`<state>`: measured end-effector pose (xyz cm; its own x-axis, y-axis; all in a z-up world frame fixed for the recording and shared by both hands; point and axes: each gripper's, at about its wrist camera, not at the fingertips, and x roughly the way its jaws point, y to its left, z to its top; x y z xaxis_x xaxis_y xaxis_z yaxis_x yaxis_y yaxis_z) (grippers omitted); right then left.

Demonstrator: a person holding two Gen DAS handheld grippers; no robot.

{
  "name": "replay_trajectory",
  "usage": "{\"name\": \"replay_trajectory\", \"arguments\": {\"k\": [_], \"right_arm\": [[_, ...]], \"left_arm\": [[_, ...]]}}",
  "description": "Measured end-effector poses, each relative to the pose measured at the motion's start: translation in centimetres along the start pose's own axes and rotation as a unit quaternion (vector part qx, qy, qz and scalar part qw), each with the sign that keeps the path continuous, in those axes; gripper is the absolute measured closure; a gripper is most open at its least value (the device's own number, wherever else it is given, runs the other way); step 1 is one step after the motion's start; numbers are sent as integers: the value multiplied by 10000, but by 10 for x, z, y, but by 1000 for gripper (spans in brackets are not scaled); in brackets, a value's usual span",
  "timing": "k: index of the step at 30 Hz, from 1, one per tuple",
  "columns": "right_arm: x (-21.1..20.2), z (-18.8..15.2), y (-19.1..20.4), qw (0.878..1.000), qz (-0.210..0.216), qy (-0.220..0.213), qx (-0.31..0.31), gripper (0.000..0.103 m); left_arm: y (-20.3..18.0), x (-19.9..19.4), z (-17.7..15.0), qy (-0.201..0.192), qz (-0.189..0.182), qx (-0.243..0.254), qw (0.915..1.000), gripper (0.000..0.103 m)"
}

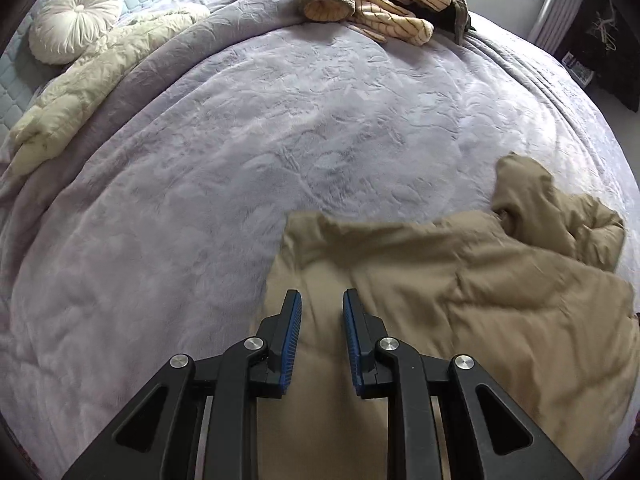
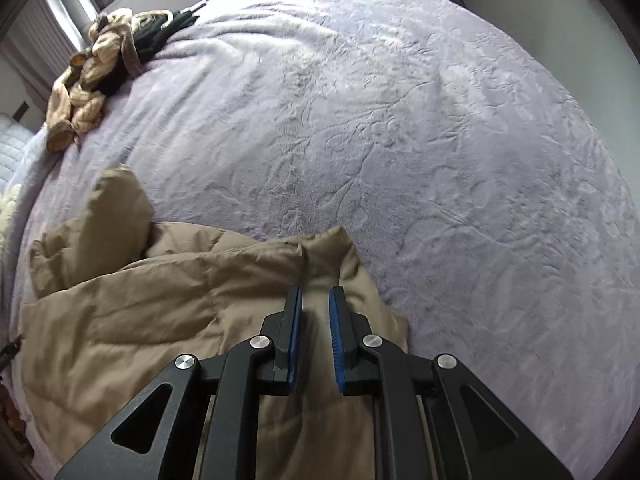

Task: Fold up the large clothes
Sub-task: 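Open both tools and release the folded jacket onto the bed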

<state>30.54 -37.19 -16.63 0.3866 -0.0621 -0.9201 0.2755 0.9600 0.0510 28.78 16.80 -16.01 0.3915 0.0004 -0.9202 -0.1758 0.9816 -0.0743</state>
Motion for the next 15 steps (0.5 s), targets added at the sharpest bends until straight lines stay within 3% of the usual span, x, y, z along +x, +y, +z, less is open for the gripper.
{"name": "replay_trajectory", "arguments": {"k": [6,10,11,12,13,15], "right_arm": [[-32,-23,6,9998,216,-24,-42,86],[-48,-40,6,9992,406,18,46,64],[-52,-45,6,9989,456,30,69,63],[-56,-50,7,9987,507,49,83,63],[-59,-55,7,9984,562,75,88,62],[-66,-66,7,9978,635,139,90,57]], "left_arm": [[-11,-24,-31,189,-217,14,9996,80],[-22,-37,-51,256,-319,73,9991,79],[-25,-40,-57,280,-335,97,9990,71],[-28,-43,-63,325,-331,109,9989,35],[-29,-46,-68,324,-294,81,9990,8],[-33,-59,-81,194,-212,113,9995,6]]}}
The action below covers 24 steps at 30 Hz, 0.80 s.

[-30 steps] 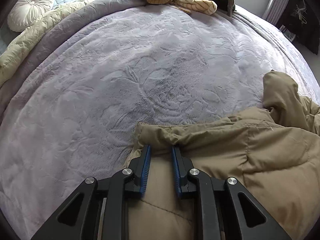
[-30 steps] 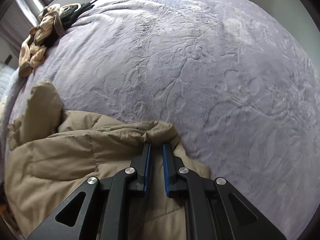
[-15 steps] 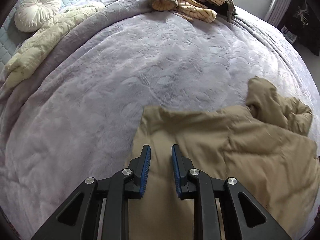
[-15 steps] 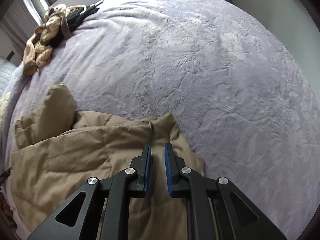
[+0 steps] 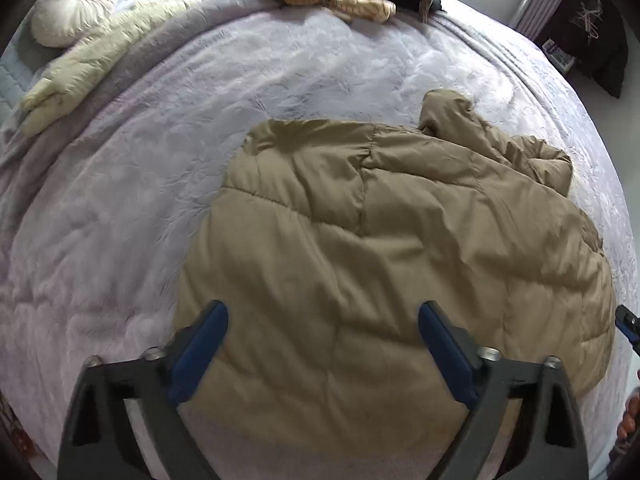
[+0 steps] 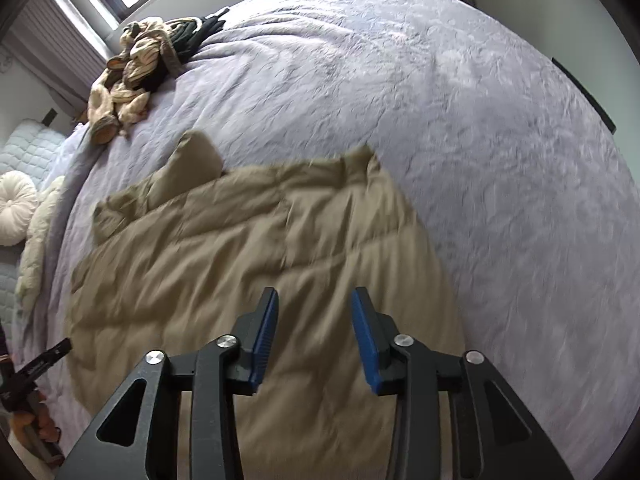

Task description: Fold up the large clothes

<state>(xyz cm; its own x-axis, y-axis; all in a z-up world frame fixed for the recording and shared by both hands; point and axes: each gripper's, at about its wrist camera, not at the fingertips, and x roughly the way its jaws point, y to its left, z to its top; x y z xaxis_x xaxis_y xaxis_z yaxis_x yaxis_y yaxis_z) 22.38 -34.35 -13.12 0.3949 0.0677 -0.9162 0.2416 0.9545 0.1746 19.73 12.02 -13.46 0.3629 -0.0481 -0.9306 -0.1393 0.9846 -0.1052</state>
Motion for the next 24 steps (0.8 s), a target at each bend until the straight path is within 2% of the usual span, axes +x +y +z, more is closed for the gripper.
{"name": "replay_trajectory", "arguments": {"k": [7,9,12,15,16,17,24], "right_arm": [[-16,-38,-10,9990,212,355,197,49],[-19,-47,-13,9986,252,396,223,43],[-22,-56,-18,9978,373,481,272,23],[-26,-65,-21,9974,432,473,327,22],[-27,-68,-22,9974,442,470,320,19],[-27,-69,-23,9973,456,485,317,11],[-32,-88,-21,9971,462,572,205,11]], "left_arm": [[-11,-19,-34,184,86,-46,9998,6],[-12,-23,-40,195,146,-109,9996,3],[-16,-29,-50,190,208,-159,9995,0],[-20,-33,-59,203,246,-138,9994,0],[-21,-34,-61,212,241,-136,9994,0],[-22,-35,-64,220,228,-136,9994,0],[-21,-31,-84,321,163,-52,9993,0]]}}
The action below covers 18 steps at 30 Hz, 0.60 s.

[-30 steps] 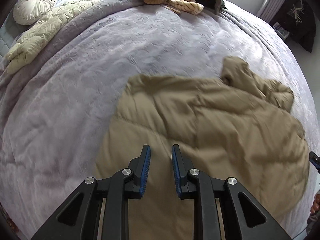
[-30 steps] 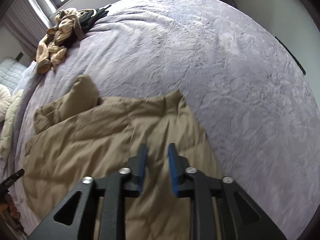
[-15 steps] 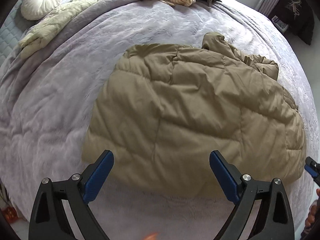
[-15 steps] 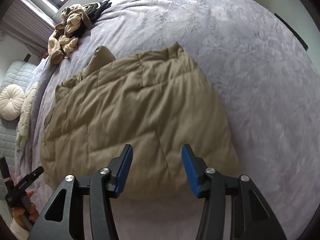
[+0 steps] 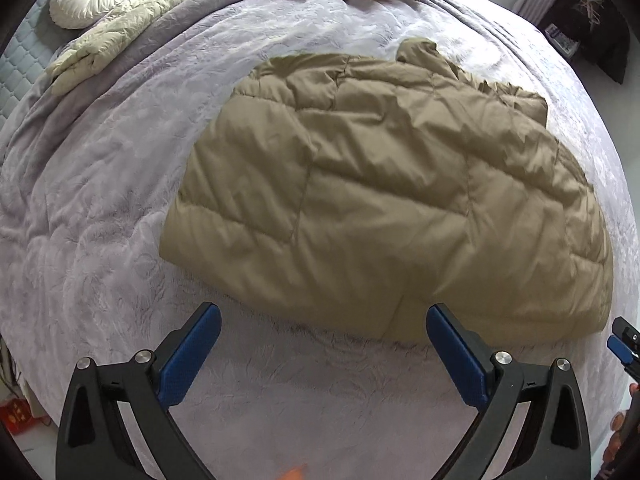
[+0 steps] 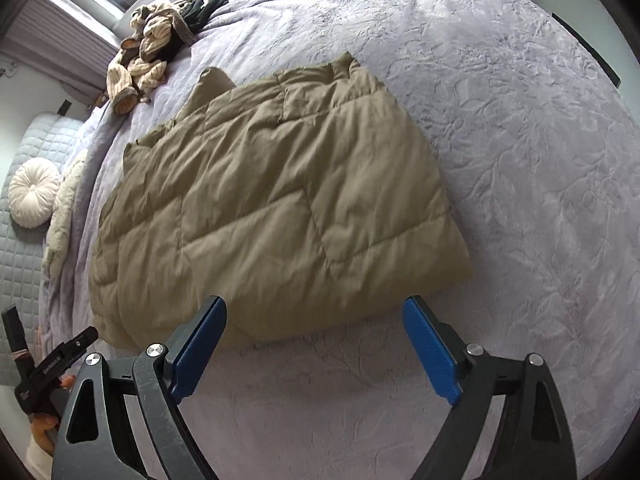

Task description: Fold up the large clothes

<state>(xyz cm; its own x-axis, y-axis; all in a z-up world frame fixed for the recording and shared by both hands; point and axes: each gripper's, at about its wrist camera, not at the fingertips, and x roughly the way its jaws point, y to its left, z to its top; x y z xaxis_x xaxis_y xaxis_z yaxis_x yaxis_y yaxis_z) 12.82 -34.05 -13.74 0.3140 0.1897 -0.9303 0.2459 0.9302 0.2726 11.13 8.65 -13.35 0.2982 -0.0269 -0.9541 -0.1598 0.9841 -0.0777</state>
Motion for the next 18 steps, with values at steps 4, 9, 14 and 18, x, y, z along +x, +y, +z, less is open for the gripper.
{"name": "replay_trajectory", "arguments": {"k": [4,9,14,18], "right_arm": [[1,-20,4,10000,-10,71,53,11],[6,-50,9,9989,220,171,379,11],[8,-78,14,9964,379,80,758,11],[22,-91,15,9920,623,390,1025,11]], "left_arm": [[6,9,-12,219,-148,185,9995,0],[29,14,-30,446,-587,-25,9973,0],[61,24,-42,656,-980,-572,9914,0],[83,30,-46,689,-1365,-1002,9831,0]]}}
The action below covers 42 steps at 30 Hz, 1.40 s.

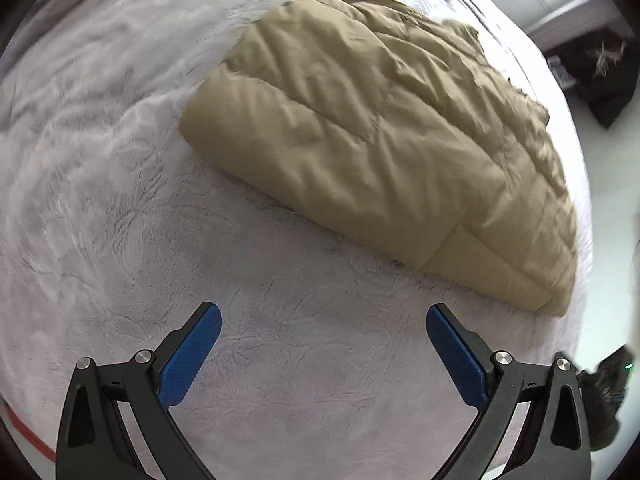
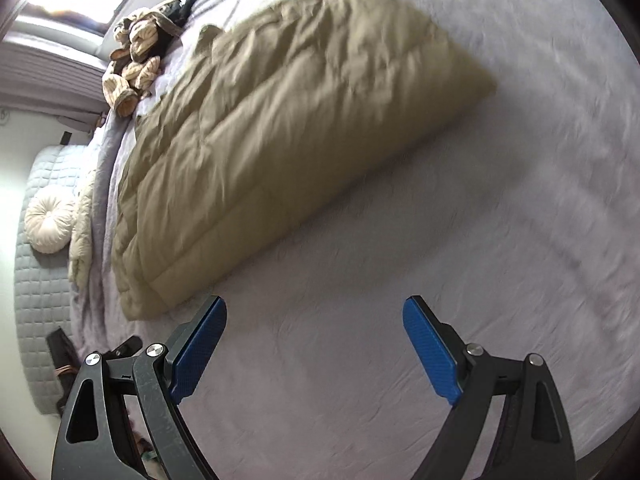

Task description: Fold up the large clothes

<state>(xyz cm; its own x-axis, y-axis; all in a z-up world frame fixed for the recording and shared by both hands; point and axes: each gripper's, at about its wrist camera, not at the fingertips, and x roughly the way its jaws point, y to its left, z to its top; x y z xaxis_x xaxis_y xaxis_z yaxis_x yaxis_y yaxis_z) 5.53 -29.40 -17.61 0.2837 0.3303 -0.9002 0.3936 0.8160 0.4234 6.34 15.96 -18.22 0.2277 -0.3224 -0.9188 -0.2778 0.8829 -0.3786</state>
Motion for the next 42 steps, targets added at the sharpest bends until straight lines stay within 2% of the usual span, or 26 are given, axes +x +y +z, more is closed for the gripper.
{"name": "replay_trajectory", "arguments": {"k": [3,7,13,17,21,28,32,33,34,35,36,37,38,40,41,42], "right_arm": [[12,-4,-5,9986,334,265,327,11],[21,-1,-14,9942,659,303,797,11],[29,14,-26,9886,974,168,1139,11],[33,30,-33,9817,1370,-43,1322,11],[46,51,-43,9718,1784,-228,1525,11],[90,78,-48,9498,2588,-191,1749,11],[103,89,-41,9397,2904,-330,1778,11],[107,91,-39,9388,2900,-357,1822,11],[109,93,-39,9378,2883,-373,1899,11],[111,93,-39,9364,2878,-374,1971,11],[112,93,-39,9354,2869,-363,2035,13],[111,92,-40,9348,2846,-339,2099,23],[111,89,-41,9345,2804,-298,2174,46],[109,86,-44,9309,2846,-226,2280,69],[106,85,-42,9299,2895,-253,2254,76],[102,84,-40,9307,2919,-281,2184,78]], "left_arm": [[9,-2,2,-63,-227,-133,9996,0],[19,-2,8,-135,-508,-352,9980,0],[33,6,25,-253,-1026,-736,9917,0],[38,21,44,-360,-1532,-923,9832,0],[39,41,60,-399,-1715,-885,9804,0],[31,66,83,-675,-1964,-1080,9722,0],[24,79,97,-853,-1809,-1395,9698,0],[22,80,100,-884,-1706,-1437,9708,7],[21,78,101,-955,-1640,-1433,9713,35],[17,79,103,-963,-1707,-1392,9707,54],[14,78,105,-927,-1904,-1327,9683,68],[11,74,105,-989,-1954,-1277,9673,78],[8,70,106,-1026,-1967,-1177,9679,82],[-2,54,105,-1133,-1900,-801,9719,86],[-6,49,104,-1163,-1908,-706,9722,86],[-8,40,102,-1210,-1950,-583,9716,86]]}}
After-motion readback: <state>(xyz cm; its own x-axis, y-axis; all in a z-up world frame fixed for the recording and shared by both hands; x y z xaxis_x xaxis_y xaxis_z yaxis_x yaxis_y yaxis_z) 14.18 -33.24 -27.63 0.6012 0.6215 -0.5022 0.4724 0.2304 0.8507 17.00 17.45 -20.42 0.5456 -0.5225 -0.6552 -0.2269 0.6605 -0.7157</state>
